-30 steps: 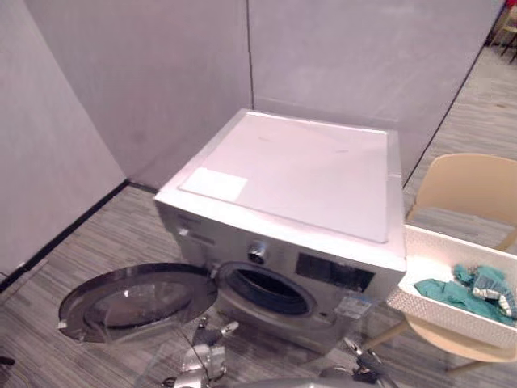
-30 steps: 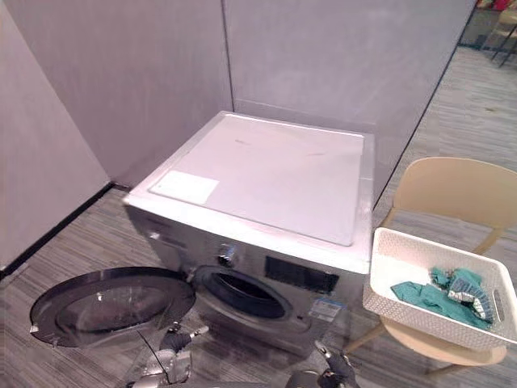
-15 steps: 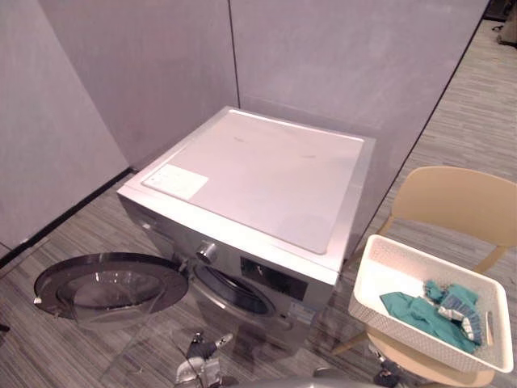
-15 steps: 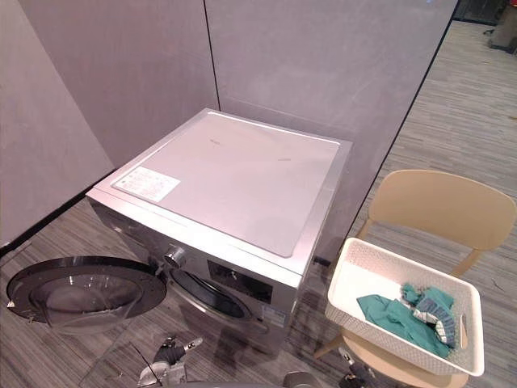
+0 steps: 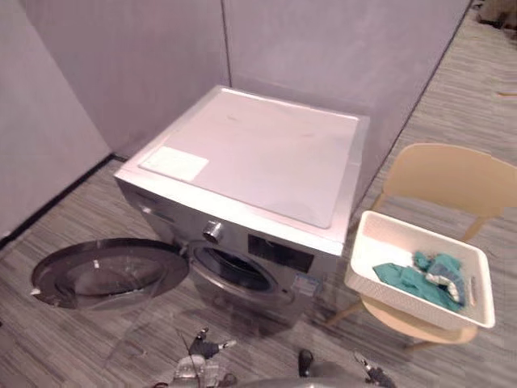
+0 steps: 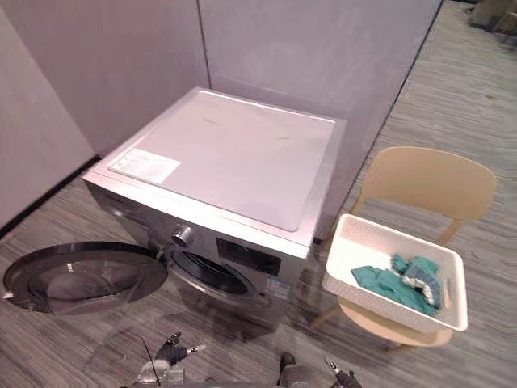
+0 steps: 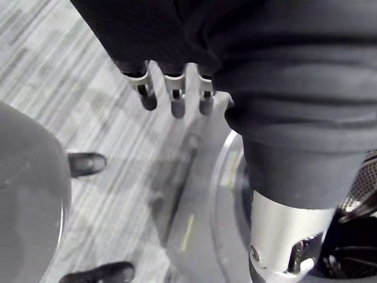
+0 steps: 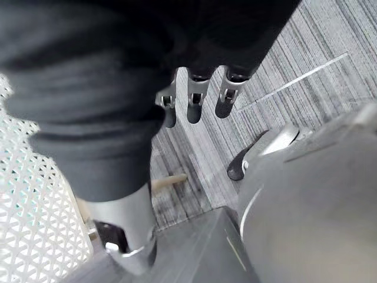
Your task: Pick up the laundry basket with both hands and put the clothes into the washing machine.
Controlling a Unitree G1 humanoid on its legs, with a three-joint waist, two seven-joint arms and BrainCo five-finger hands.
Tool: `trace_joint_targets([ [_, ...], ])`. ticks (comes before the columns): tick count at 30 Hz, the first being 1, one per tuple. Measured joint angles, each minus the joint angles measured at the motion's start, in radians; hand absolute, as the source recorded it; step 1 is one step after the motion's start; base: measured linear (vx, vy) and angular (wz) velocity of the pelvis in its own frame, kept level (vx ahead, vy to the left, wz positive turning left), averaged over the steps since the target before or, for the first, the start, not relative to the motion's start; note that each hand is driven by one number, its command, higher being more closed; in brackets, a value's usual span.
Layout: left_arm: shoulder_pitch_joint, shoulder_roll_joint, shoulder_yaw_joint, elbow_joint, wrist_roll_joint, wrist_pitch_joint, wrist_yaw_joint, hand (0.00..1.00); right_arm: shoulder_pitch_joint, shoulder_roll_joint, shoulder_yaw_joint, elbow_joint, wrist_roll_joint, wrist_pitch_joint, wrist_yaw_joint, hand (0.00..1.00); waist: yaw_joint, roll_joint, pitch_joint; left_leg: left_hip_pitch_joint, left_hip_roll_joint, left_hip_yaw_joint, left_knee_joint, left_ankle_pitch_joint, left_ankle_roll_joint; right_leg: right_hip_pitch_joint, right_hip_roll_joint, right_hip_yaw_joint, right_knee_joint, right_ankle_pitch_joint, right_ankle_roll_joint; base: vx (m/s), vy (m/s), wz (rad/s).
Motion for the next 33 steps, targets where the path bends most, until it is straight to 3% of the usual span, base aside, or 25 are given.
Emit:
trace_joint_targets([
  [2,-0.005,0.014,0.004,0.019,0.027,0.005,-0.001,0.00,0.016,0.013,0.032,-0.075,0.000,-0.001,0.001,0.00,-0.007,-0.012,0.005,0.012,0.004,0.029,0.029,-0.010,0.014,0.002,-0.006,0.030,0.019,-0.002,0.008,-0.06,0.040,-0.47],
  [3,-0.005,0.009,0.022,0.018,0.042,0.006,-0.003,0.00,0.023,0.011,0.054,-0.132,0.000,-0.002,0.001,0.00,-0.003,-0.004,0.004,0.013,0.019,0.066,0.045,-0.017,0.023,0.002,0.002,0.060,0.006,0.021,0.053,-0.06,0.033,-0.55],
  [4,-0.003,-0.015,0.055,0.015,0.058,0.006,-0.006,0.00,0.025,0.014,0.076,-0.201,0.000,-0.002,0.001,0.00,-0.001,0.021,0.014,0.008,0.043,0.093,0.062,-0.019,0.029,-0.044,-0.009,0.045,0.181,-0.041,-0.007,-0.06,0.032,-0.47],
  [5,0.000,-0.020,0.067,0.016,0.060,0.007,-0.006,0.00,0.032,0.015,0.080,-0.231,0.000,-0.002,0.002,0.00,-0.001,0.025,0.012,0.011,0.047,0.094,0.068,-0.019,0.029,-0.065,-0.023,0.047,0.278,-0.071,-0.033,-0.02,0.019,-0.23],
  [6,0.001,-0.026,0.082,0.011,0.060,0.007,-0.007,0.00,0.044,0.018,0.080,-0.281,-0.012,-0.005,0.001,0.00,0.001,0.030,0.011,0.013,0.057,0.094,0.076,-0.020,0.028,-0.072,-0.068,0.053,0.392,-0.091,-0.042,0.01,-0.034,-0.13],
  [8,0.006,-0.022,0.086,0.006,0.060,0.005,-0.009,0.00,0.041,0.018,0.077,-0.320,-0.037,-0.006,0.001,0.00,0.011,0.030,0.009,0.012,0.079,0.107,0.088,-0.020,0.019,-0.061,-0.147,0.066,0.437,-0.093,-0.046,-0.03,-0.119,-0.31],
  [9,0.011,-0.019,0.084,0.006,0.060,0.005,-0.009,0.00,0.032,0.018,0.071,-0.333,-0.044,-0.013,0.000,0.00,0.012,0.026,0.006,0.013,0.090,0.118,0.091,-0.018,0.002,-0.048,-0.200,0.080,0.410,-0.087,-0.053,-0.05,-0.170,-0.38],
  [10,0.014,-0.015,0.081,0.006,0.059,0.005,-0.009,0.00,0.030,0.018,0.069,-0.334,-0.049,-0.017,0.000,0.00,0.013,0.020,0.000,0.012,0.094,0.127,0.092,-0.017,-0.011,-0.042,-0.219,0.083,0.379,-0.072,-0.062,-0.06,-0.282,-0.46],
  [11,0.020,0.001,0.065,0.007,0.059,0.005,-0.008,0.00,0.034,0.022,0.068,-0.333,-0.057,-0.018,-0.001,0.00,0.013,0.000,-0.014,0.012,0.101,0.130,0.090,-0.019,-0.047,-0.013,-0.242,0.111,0.282,0.033,-0.059,-0.07,-0.368,-0.38],
  [12,0.021,0.016,0.028,0.018,0.059,0.006,-0.009,0.00,0.042,0.017,0.054,-0.329,-0.063,-0.018,-0.003,0.00,0.012,0.002,-0.034,0.008,0.122,0.109,0.065,-0.023,-0.075,0.028,-0.206,0.131,0.212,-0.011,0.031,-0.08,-0.452,-0.34],
  [13,0.021,0.012,0.008,0.023,0.059,0.006,-0.009,0.00,0.045,0.012,0.038,-0.329,-0.064,-0.019,-0.004,0.00,0.013,0.016,-0.043,0.009,0.135,0.093,0.048,-0.021,-0.085,0.042,-0.188,0.132,0.174,-0.023,0.048,-0.05,-0.372,-0.29],
  [14,0.019,0.003,-0.019,0.027,0.059,0.005,-0.015,0.00,0.048,0.005,0.017,-0.323,-0.065,-0.023,-0.013,0.00,0.012,0.025,-0.048,0.013,0.145,0.059,0.028,-0.010,-0.092,0.066,-0.173,0.117,0.114,-0.057,0.099,-0.03,-0.391,-0.33],
  [15,0.015,0.001,-0.024,0.027,0.059,0.005,-0.017,0.00,0.048,-0.007,0.009,-0.320,-0.065,-0.023,-0.023,0.00,0.011,0.024,-0.048,0.023,0.150,0.049,0.019,0.007,-0.121,0.092,-0.179,0.079,0.065,-0.118,0.156,-0.02,-0.319,-0.31],
  [19,-0.004,-0.051,-0.028,0.023,0.047,0.004,-0.012,0.00,0.081,-0.078,0.010,-0.315,-0.069,-0.017,-0.026,0.00,-0.002,0.071,-0.052,0.026,0.216,-0.009,-0.004,0.053,-0.151,0.140,-0.125,-0.008,0.057,-0.148,0.137,-0.07,-0.232,0.41],
  [23,0.007,-0.037,-0.026,0.002,0.048,0.005,0.003,0.00,0.081,-0.083,0.012,-0.451,-0.098,-0.017,-0.031,0.00,0.001,0.062,-0.063,-0.017,0.230,-0.054,-0.043,0.069,-0.149,0.139,-0.114,-0.062,0.033,-0.149,0.129,-0.11,-0.044,0.41],
  [28,0.033,-0.024,-0.024,-0.006,0.050,0.006,0.005,0.00,0.082,-0.066,-0.002,-0.782,-0.156,-0.020,-0.050,0.00,0.004,0.063,-0.090,-0.058,0.212,-0.086,-0.106,0.123,-0.157,0.140,-0.122,-0.091,-0.071,-0.092,0.144,0.02,0.028,0.20],
  [33,0.054,0.000,-0.030,-0.011,0.083,0.004,-0.004,0.00,0.055,-0.106,-0.083,-0.987,-0.280,-0.041,-0.059,0.00,0.005,0.044,-0.110,-0.097,0.187,-0.088,-0.121,0.153,-0.155,0.142,-0.144,-0.105,-0.150,-0.036,0.148,0.11,0.053,0.01],
])
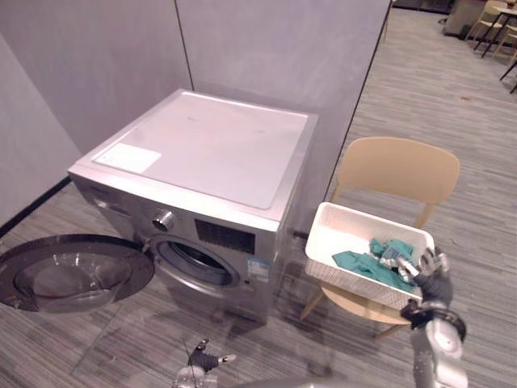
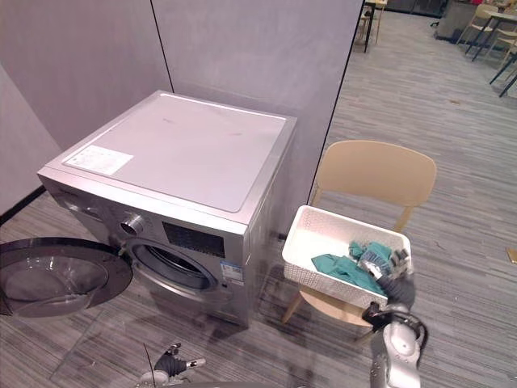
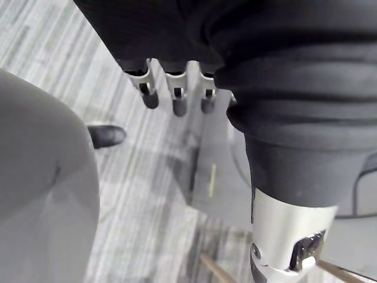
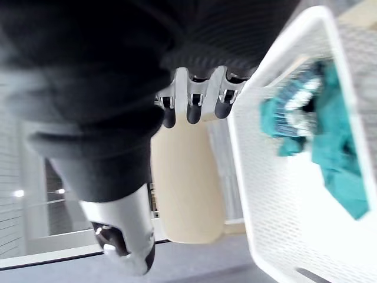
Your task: Pick up the laundry basket with both hands and put the clothes into the washing machine.
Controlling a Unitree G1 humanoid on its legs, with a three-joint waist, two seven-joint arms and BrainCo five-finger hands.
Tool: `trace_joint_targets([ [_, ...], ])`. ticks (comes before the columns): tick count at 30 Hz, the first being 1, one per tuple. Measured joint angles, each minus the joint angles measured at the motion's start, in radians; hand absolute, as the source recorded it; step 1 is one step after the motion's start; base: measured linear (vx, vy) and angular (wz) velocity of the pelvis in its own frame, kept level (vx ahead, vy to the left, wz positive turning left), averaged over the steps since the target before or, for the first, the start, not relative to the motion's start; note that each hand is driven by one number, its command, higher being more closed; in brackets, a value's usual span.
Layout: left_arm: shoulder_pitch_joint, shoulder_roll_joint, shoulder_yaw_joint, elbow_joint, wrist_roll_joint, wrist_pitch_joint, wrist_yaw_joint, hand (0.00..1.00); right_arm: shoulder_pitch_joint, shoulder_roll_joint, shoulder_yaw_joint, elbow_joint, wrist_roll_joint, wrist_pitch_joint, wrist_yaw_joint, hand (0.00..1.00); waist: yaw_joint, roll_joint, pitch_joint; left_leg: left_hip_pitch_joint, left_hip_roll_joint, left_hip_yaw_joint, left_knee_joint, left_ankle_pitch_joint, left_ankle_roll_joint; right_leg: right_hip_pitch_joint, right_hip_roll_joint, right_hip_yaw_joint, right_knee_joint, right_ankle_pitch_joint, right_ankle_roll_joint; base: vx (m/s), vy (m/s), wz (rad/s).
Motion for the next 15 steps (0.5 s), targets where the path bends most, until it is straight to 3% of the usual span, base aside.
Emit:
trace_joint_targets([
  [1,0.005,0.004,0.000,0.000,0.010,0.000,-0.009,0.00,-0.020,-0.033,-0.005,-0.017,-0.026,0.000,-0.007,0.00,0.000,0.000,0.000,-0.009,-0.006,0.001,0.001,0.001,0.001,-0.002,-0.005,0.000,-0.015,0.009,0.005,0.14,0.062,-0.10],
  [2,0.007,0.012,0.000,0.000,0.028,0.000,-0.019,0.00,-0.064,-0.118,-0.006,-0.023,-0.082,0.000,-0.007,0.00,-0.001,0.004,0.003,-0.018,-0.011,0.008,0.000,0.001,0.001,-0.004,-0.009,0.003,-0.043,0.026,0.008,0.09,0.038,-0.11],
  [4,0.006,0.016,0.000,0.000,0.031,-0.003,-0.020,0.00,-0.093,-0.164,-0.003,-0.014,-0.095,0.000,-0.005,0.00,0.000,0.008,0.005,-0.022,-0.010,0.014,0.000,0.001,0.001,-0.009,-0.009,0.007,-0.050,0.030,0.009,0.04,0.017,-0.13],
  [7,-0.002,0.012,-0.001,-0.005,0.035,-0.014,-0.039,0.00,-0.278,-0.370,0.029,0.133,-0.141,0.000,-0.002,0.00,0.002,0.040,0.041,-0.057,-0.010,0.034,0.003,0.006,0.003,-0.057,-0.009,0.028,-0.057,0.052,0.012,-0.01,0.012,-0.19],
  [9,-0.010,0.012,-0.001,-0.008,0.034,-0.020,-0.040,0.00,-0.371,-0.461,0.074,0.249,-0.159,0.005,0.002,0.00,0.004,0.051,0.066,-0.071,-0.009,0.034,0.002,0.014,0.000,-0.071,-0.007,0.030,-0.060,0.060,0.009,-0.06,0.002,-0.05],
  [15,-0.021,0.011,-0.028,-0.081,-0.023,-0.034,-0.038,0.00,-0.642,-0.625,0.292,0.502,-0.190,0.026,0.049,0.00,0.018,0.071,0.176,-0.119,-0.009,0.033,0.000,0.041,0.002,-0.131,-0.004,0.045,-0.051,0.086,0.006,-0.09,-0.002,-0.04],
])
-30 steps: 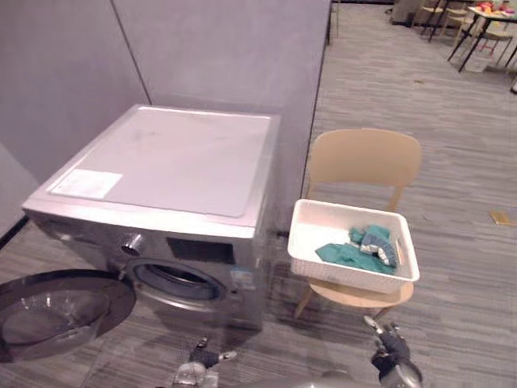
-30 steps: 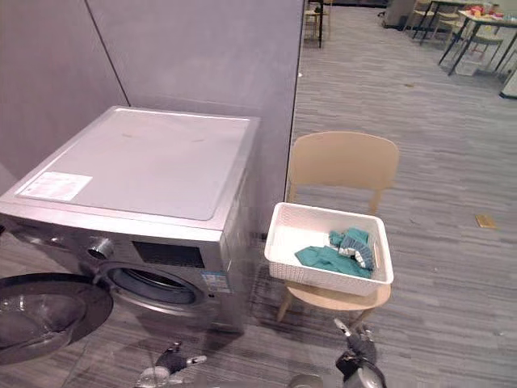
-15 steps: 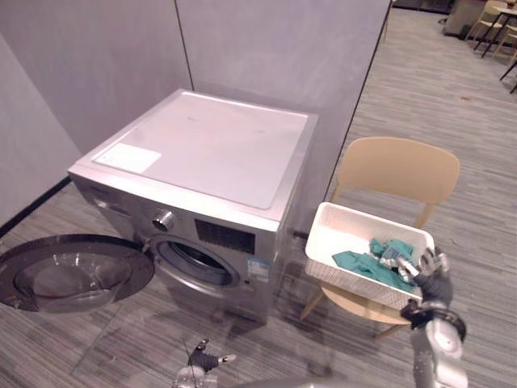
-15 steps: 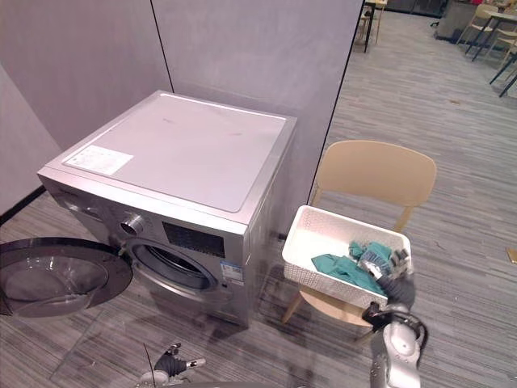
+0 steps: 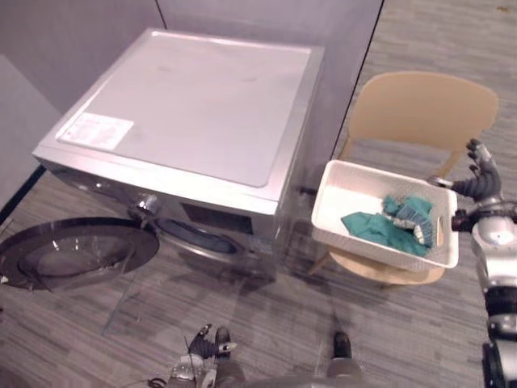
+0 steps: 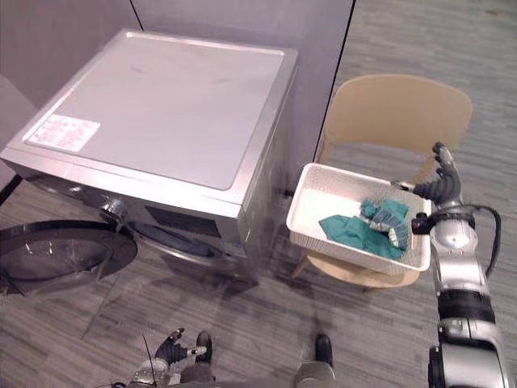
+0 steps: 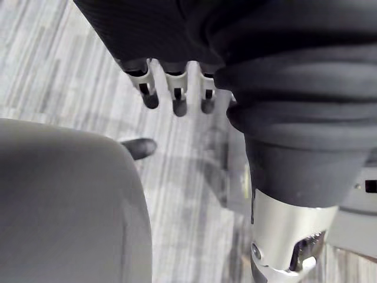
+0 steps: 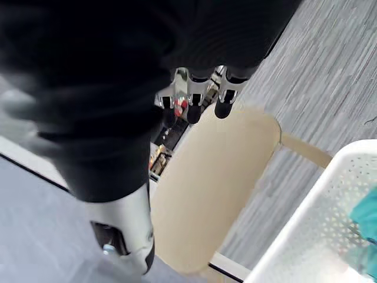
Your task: Pick up the laundry basket with both hands and put the clothes into the washing machine.
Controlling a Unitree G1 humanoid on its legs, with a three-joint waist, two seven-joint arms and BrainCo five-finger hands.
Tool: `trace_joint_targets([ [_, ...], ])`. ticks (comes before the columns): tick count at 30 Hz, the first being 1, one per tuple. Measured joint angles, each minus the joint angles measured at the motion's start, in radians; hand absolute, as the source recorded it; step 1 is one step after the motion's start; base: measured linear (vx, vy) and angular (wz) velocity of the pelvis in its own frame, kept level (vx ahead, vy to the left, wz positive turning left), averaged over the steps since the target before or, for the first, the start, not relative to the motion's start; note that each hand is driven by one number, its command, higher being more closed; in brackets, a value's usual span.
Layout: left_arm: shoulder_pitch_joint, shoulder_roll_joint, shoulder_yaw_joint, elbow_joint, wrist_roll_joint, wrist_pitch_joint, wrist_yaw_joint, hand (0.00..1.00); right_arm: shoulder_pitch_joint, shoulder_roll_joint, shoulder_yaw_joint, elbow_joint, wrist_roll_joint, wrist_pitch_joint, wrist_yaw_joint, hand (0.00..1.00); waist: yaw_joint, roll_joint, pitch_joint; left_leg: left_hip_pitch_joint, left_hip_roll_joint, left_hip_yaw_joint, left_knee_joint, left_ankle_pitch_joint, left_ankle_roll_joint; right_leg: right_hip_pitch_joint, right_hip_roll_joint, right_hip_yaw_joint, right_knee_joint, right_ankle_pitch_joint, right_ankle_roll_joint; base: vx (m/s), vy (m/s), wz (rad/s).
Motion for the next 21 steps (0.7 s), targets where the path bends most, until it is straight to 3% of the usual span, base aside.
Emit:
trace_joint_targets([
  [4,-0.031,-0.008,-0.020,-0.034,-0.050,-0.008,0.002,0.00,-0.212,-0.138,0.202,0.077,-0.009,0.011,0.056,0.00,0.011,0.017,0.090,-0.035,-0.001,0.000,-0.002,0.021,0.003,-0.080,-0.001,0.011,0.075,-0.002,0.001,-0.11,-0.004,-0.06],
  [8,-0.038,-0.017,-0.042,-0.058,-0.101,-0.019,-0.001,0.00,-0.284,-0.224,0.350,0.094,-0.020,0.009,0.146,0.00,0.013,0.014,0.134,-0.060,-0.003,0.003,-0.023,0.044,0.003,-0.165,-0.005,0.025,0.173,-0.039,0.000,-0.07,-0.023,-0.03],
  [13,-0.040,-0.017,-0.053,-0.087,-0.121,-0.021,-0.003,0.00,-0.284,-0.234,0.438,0.097,-0.029,0.008,0.208,0.00,0.017,0.011,0.148,-0.093,-0.013,0.022,-0.023,0.053,0.003,-0.270,-0.021,0.044,0.299,-0.093,-0.004,-0.04,-0.045,-0.04],
  [21,-0.093,-0.051,-0.095,-0.138,-0.158,-0.020,-0.001,0.00,-0.289,-0.233,0.461,0.143,-0.039,0.013,0.213,0.00,0.033,-0.011,0.170,-0.138,-0.038,0.063,-0.023,0.068,0.001,-0.393,-0.056,0.057,0.413,-0.120,-0.008,-0.01,-0.022,-0.04],
])
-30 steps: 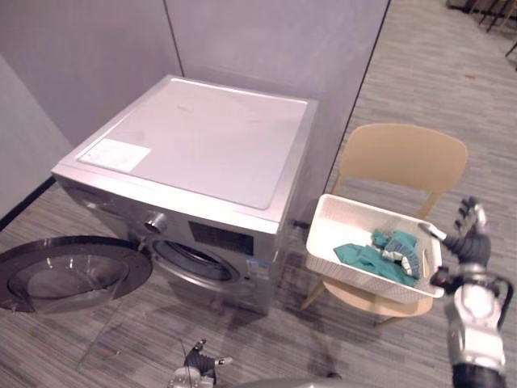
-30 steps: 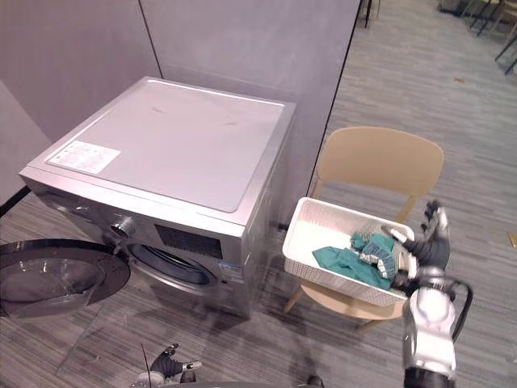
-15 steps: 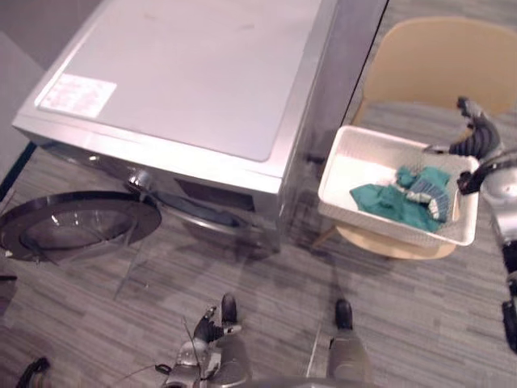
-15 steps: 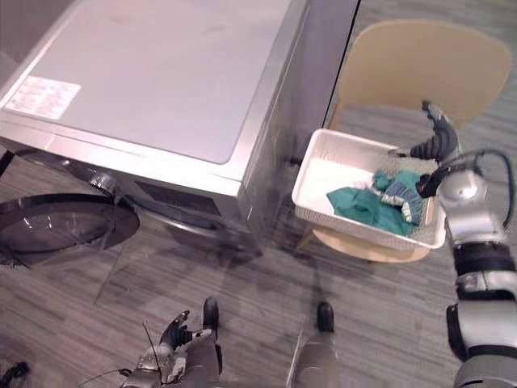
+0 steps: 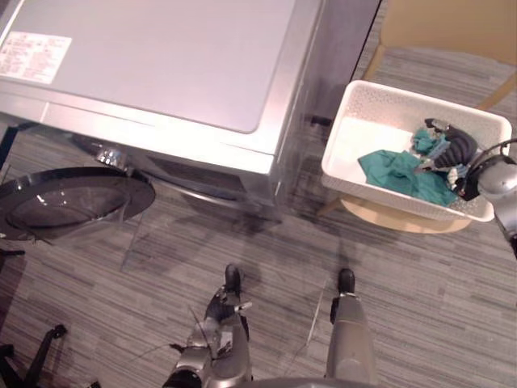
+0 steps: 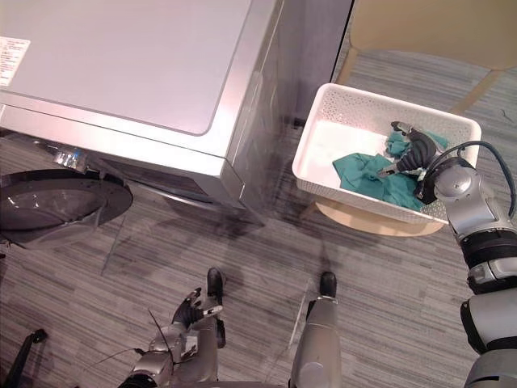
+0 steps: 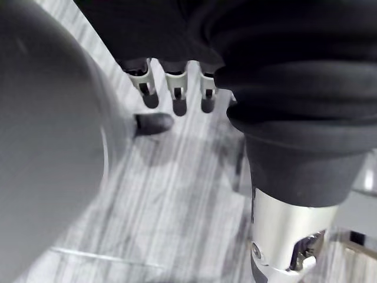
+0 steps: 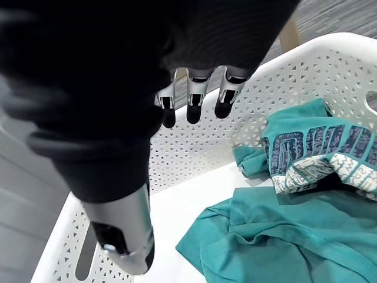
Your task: Pick up the laundry basket with both hands and put the clothes into the washing machine.
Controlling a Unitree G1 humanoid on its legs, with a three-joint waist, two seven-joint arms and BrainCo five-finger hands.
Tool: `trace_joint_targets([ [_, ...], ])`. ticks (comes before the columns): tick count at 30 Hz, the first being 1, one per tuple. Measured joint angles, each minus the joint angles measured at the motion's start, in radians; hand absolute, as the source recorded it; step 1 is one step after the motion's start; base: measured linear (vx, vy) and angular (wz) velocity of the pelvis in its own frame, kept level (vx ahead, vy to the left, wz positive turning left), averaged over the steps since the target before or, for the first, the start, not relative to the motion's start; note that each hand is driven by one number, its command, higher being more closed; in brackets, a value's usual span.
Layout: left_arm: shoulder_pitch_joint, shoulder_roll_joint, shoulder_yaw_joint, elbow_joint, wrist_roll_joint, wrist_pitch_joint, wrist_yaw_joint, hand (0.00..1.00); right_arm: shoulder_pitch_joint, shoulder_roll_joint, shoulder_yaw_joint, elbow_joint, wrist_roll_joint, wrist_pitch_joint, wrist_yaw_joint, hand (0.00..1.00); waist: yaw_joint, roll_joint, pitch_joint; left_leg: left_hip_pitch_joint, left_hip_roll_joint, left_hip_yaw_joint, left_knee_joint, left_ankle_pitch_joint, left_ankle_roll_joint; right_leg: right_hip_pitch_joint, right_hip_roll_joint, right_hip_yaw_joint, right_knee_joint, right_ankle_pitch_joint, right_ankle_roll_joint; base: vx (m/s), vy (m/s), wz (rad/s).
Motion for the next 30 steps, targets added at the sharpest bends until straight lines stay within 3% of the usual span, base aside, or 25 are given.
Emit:
trace_joint_targets([
  [6,-0.025,-0.015,-0.004,-0.081,-0.030,0.000,0.011,0.00,-0.041,0.006,-0.042,0.086,0.001,0.014,-0.041,0.00,-0.002,-0.010,0.007,-0.038,-0.023,0.034,0.000,0.014,0.010,-0.052,-0.040,-0.003,0.049,-0.017,0.004,-0.03,-0.010,0.13],
  [14,-0.027,-0.029,0.007,-0.117,-0.048,0.005,0.038,0.00,-0.241,0.016,-0.121,0.196,0.006,0.046,-0.144,0.00,-0.007,-0.004,0.043,-0.102,-0.040,0.069,0.000,0.042,0.020,-0.140,-0.064,0.003,0.089,-0.018,0.004,-0.01,-0.024,0.03],
  [30,-0.032,-0.036,0.005,-0.254,-0.092,0.007,0.050,0.00,-0.295,-0.013,-0.117,0.271,0.122,0.057,-0.165,0.00,-0.010,0.019,0.101,-0.212,-0.089,0.072,0.006,0.066,0.023,-0.326,-0.109,0.056,0.228,-0.063,0.001,-0.01,-0.041,0.06],
])
